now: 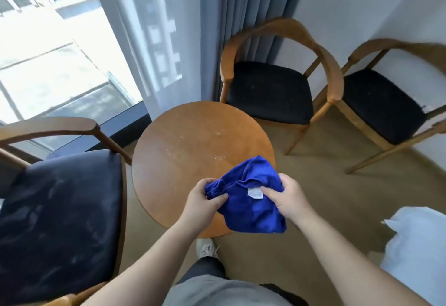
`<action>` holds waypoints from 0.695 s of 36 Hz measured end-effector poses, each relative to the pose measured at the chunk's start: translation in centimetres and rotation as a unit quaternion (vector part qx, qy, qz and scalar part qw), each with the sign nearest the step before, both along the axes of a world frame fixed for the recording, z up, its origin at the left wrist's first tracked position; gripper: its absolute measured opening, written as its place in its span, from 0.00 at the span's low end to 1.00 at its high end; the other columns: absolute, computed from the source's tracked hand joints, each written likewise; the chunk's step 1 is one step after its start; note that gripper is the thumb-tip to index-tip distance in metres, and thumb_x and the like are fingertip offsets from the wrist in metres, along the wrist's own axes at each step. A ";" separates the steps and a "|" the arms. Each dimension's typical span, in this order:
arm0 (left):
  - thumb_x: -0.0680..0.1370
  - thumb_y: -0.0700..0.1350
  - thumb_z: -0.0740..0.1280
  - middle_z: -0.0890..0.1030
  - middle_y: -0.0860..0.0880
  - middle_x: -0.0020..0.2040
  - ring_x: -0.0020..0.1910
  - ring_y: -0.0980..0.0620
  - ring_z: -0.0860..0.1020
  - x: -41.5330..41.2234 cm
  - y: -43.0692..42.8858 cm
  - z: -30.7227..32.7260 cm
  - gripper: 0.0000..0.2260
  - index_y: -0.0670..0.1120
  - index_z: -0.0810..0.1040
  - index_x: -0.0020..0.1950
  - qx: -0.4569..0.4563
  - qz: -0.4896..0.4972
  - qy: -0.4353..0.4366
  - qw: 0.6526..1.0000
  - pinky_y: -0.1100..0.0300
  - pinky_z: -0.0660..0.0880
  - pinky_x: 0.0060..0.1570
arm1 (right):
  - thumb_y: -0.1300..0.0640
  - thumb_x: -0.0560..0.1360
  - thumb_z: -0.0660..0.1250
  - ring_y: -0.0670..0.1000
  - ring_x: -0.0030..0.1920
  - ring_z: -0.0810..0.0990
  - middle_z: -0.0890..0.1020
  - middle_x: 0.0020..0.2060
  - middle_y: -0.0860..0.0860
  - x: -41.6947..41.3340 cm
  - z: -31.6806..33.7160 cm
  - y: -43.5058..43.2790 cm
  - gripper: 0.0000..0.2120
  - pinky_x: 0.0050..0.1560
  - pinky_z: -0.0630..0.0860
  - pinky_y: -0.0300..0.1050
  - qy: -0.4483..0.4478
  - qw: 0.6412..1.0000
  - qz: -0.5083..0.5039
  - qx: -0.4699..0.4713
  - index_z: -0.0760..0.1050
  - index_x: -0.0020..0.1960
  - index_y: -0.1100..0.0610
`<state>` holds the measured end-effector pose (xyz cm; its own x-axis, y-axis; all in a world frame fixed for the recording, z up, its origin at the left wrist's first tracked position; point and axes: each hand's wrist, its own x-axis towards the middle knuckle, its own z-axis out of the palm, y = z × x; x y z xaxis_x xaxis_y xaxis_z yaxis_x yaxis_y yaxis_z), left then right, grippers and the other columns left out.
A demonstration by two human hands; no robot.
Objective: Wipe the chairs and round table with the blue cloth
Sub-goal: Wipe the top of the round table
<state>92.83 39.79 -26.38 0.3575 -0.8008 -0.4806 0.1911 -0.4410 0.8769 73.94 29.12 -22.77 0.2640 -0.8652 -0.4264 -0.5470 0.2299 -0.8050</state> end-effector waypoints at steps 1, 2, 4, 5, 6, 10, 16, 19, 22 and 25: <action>0.71 0.41 0.73 0.83 0.50 0.50 0.47 0.53 0.82 0.1 -1.0 -0.1 0.15 0.51 0.76 0.55 0.000 -0.007 -0.004 1.000 0.55 0.80 0.47 | 0.62 0.73 0.72 0.52 0.39 0.77 0.80 0.43 0.65 0.1 0.0 -1.2 0.11 0.41 0.75 0.48 0.004 1.000 0.005 -0.002 0.72 0.47 0.68; 0.71 0.42 0.73 0.82 0.51 0.49 0.47 0.54 0.82 0.2 -1.9 -0.2 0.14 0.52 0.76 0.54 0.001 -0.016 -0.012 1.000 0.56 0.80 0.47 | 0.62 0.73 0.72 0.51 0.38 0.77 0.80 0.43 0.64 0.2 0.0 -2.4 0.11 0.39 0.75 0.45 0.008 1.000 0.009 -0.003 0.72 0.47 0.68; 0.70 0.43 0.72 0.82 0.53 0.49 0.45 0.57 0.82 0.4 -3.5 -0.3 0.14 0.55 0.76 0.53 0.002 -0.030 -0.025 0.999 0.59 0.80 0.44 | 0.63 0.72 0.72 0.51 0.38 0.78 0.81 0.43 0.63 0.4 -0.3 -4.5 0.11 0.39 0.75 0.43 0.015 1.000 0.014 -0.002 0.73 0.48 0.68; 0.71 0.43 0.72 0.82 0.53 0.48 0.44 0.58 0.81 0.6 -4.2 -0.3 0.14 0.55 0.76 0.53 0.002 -0.034 -0.032 0.999 0.62 0.79 0.42 | 0.62 0.72 0.72 0.52 0.39 0.78 0.81 0.44 0.63 0.5 -0.6 -5.5 0.11 0.40 0.76 0.45 0.018 1.000 0.018 0.001 0.73 0.48 0.68; 0.71 0.43 0.72 0.82 0.54 0.47 0.44 0.59 0.81 0.7 -4.9 -0.4 0.14 0.56 0.76 0.52 0.003 -0.035 -0.039 0.999 0.64 0.78 0.40 | 0.62 0.72 0.72 0.52 0.40 0.79 0.81 0.44 0.64 0.7 -0.9 -6.5 0.11 0.41 0.76 0.47 0.022 0.999 0.025 0.005 0.73 0.48 0.68; 0.72 0.42 0.71 0.81 0.55 0.47 0.42 0.61 0.80 0.7 -7.5 -1.2 0.13 0.56 0.75 0.52 0.016 -0.015 -0.065 0.998 0.64 0.79 0.40 | 0.63 0.72 0.72 0.51 0.39 0.78 0.81 0.44 0.64 1.6 -2.3 -10.5 0.10 0.39 0.75 0.44 0.032 0.997 0.068 0.016 0.73 0.47 0.68; 0.72 0.44 0.71 0.81 0.57 0.47 0.43 0.63 0.80 -1.1 -10.4 -2.9 0.13 0.59 0.75 0.51 0.056 0.080 -0.071 0.993 0.60 0.80 0.45 | 0.62 0.72 0.72 0.50 0.38 0.79 0.82 0.41 0.58 3.0 -5.1 -16.8 0.08 0.35 0.75 0.38 0.035 0.983 0.173 0.042 0.74 0.46 0.64; 0.72 0.44 0.71 0.81 0.57 0.47 0.43 0.63 0.79 -2.9 -12.1 -3.4 0.13 0.59 0.75 0.51 0.078 0.134 -0.078 0.985 0.62 0.80 0.43 | 0.61 0.72 0.72 0.47 0.36 0.79 0.81 0.39 0.54 3.4 -6.5 -20.1 0.08 0.32 0.74 0.35 0.027 0.970 0.234 0.052 0.74 0.46 0.62; 0.72 0.44 0.71 0.81 0.57 0.47 0.43 0.63 0.79 -5.7 -13.9 -3.8 0.13 0.58 0.75 0.51 0.097 0.215 -0.074 0.969 0.67 0.77 0.39 | 0.60 0.73 0.71 0.50 0.40 0.80 0.82 0.40 0.53 3.3 -7.7 -23.1 0.06 0.37 0.76 0.42 0.031 0.949 0.305 0.074 0.74 0.46 0.60; 0.72 0.42 0.71 0.81 0.57 0.46 0.42 0.64 0.79 -8.9 -15.7 -4.0 0.13 0.58 0.75 0.50 0.114 0.292 -0.075 0.947 0.70 0.75 0.37 | 0.59 0.74 0.70 0.52 0.42 0.80 0.82 0.42 0.54 3.0 -8.5 -25.5 0.06 0.40 0.76 0.46 0.042 0.927 0.363 0.086 0.74 0.47 0.60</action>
<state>83.97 24.13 -30.37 0.7848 -0.3268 -0.5266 0.3421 -0.4801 0.8078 76.99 3.65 -31.25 0.7099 -0.3896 -0.5867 -0.6663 -0.1019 -0.7387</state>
